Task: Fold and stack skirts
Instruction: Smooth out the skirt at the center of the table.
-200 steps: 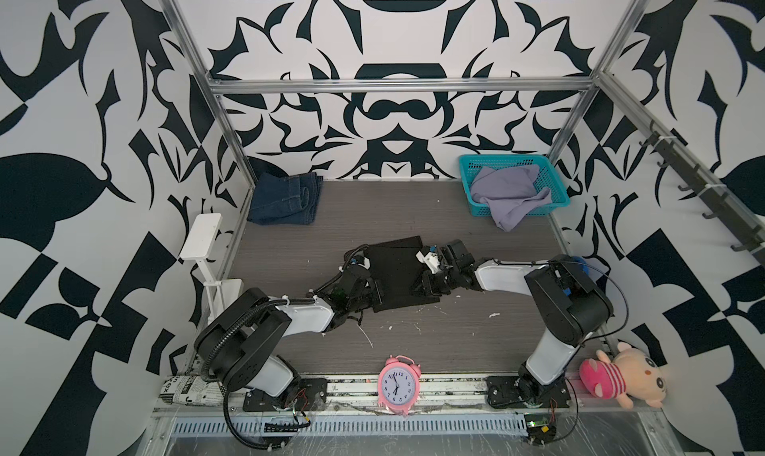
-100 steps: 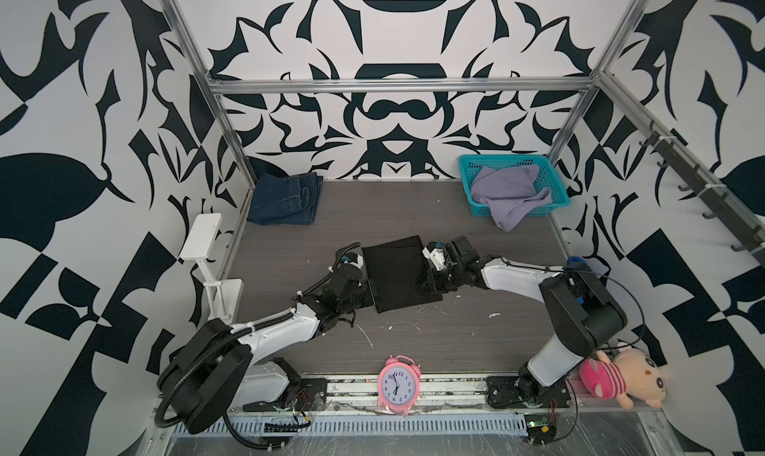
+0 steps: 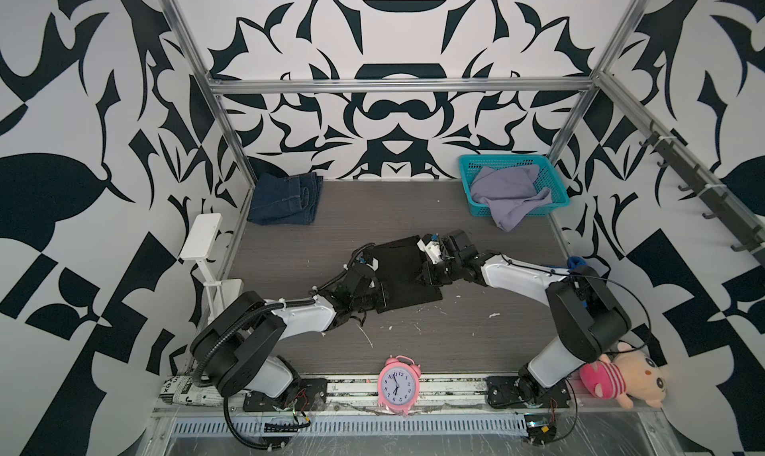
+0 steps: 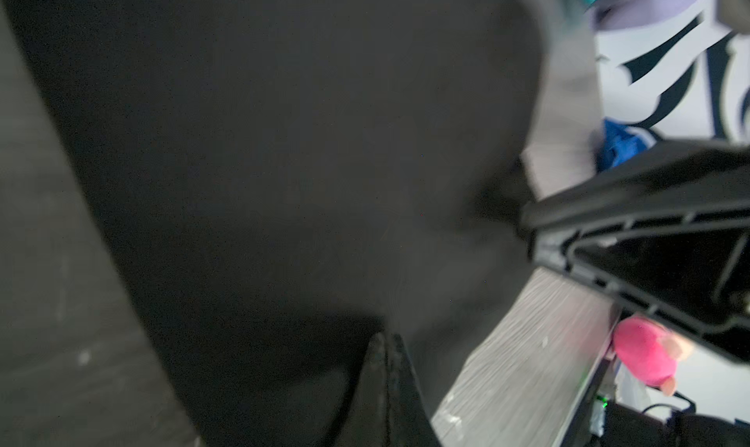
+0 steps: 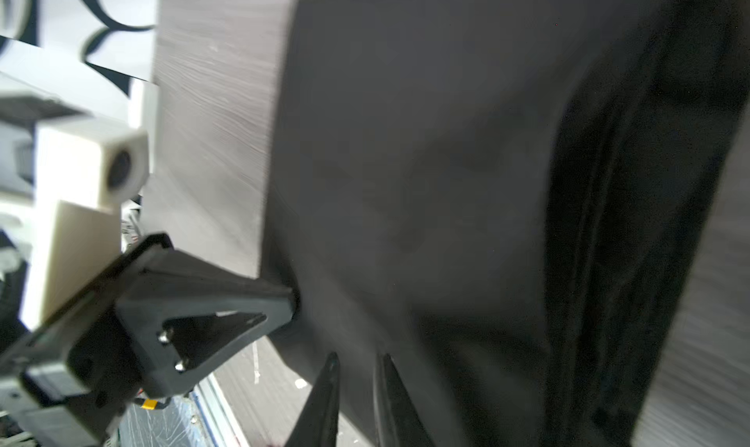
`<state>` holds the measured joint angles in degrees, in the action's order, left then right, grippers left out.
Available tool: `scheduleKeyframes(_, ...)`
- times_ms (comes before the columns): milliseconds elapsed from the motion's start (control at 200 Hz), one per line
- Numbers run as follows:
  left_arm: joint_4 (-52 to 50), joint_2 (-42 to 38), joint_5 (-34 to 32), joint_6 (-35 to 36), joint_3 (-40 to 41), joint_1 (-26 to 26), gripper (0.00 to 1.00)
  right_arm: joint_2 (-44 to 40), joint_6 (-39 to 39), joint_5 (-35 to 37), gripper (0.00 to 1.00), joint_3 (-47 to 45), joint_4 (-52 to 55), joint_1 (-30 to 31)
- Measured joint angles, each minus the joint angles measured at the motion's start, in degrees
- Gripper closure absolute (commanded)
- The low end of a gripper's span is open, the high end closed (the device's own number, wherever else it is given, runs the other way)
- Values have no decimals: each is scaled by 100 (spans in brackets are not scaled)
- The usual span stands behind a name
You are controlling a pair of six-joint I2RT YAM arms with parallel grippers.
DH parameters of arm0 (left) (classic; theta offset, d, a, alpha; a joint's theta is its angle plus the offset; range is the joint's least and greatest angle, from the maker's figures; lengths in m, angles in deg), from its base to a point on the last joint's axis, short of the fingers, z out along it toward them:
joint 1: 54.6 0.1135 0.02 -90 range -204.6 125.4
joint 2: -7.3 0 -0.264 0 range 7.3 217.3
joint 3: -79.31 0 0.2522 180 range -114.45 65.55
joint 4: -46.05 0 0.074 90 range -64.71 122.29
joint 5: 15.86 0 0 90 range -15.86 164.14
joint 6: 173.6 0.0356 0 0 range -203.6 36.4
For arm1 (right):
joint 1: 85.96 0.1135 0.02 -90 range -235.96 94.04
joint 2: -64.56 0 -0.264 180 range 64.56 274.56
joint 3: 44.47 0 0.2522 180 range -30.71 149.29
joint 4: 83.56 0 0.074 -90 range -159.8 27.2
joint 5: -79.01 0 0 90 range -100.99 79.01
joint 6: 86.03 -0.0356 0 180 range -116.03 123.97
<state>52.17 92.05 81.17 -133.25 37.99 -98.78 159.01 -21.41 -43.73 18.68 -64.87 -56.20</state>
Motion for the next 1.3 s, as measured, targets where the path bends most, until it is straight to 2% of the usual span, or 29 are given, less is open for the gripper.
scheduleKeyframes(225,494,-46,-15,-205,407,-46,100,398,-50,190,84,-227,-260,0)
scheduleKeyframes(410,-459,-684,-57,127,151,50,100,155,-118,343,80,-212,-129,2)
scheduleKeyframes(460,-828,-990,-50,269,-7,181,100,4,-122,393,79,-153,26,2)
scheduleKeyframes(525,-1167,-1408,-57,494,-243,431,89,-216,-129,433,77,15,184,2)
scheduleKeyframes(630,-1231,-1888,-33,785,-564,973,87,-367,-138,461,77,487,234,-4)
scheduleKeyframes(705,-1049,-1910,9,901,-669,1377,87,-197,-140,474,77,966,175,-4)
scheduleKeyframes(750,-949,-1759,55,944,-730,1561,88,4,-142,472,77,1213,55,-11)
scheduleKeyframes(865,-866,-780,264,1095,-1204,1759,100,732,-195,455,77,1727,-240,-57)
scheduleKeyframes(1020,-699,634,553,1235,-1967,1755,100,1777,-328,404,77,2153,-413,-122)
scheduleKeyframes(1120,-608,1182,588,1246,-2162,1759,100,2194,-358,402,77,2291,-400,-157)
scheduleKeyframes(1300,-483,1904,621,1217,-2343,1882,100,2457,-396,378,78,2367,-490,-240)
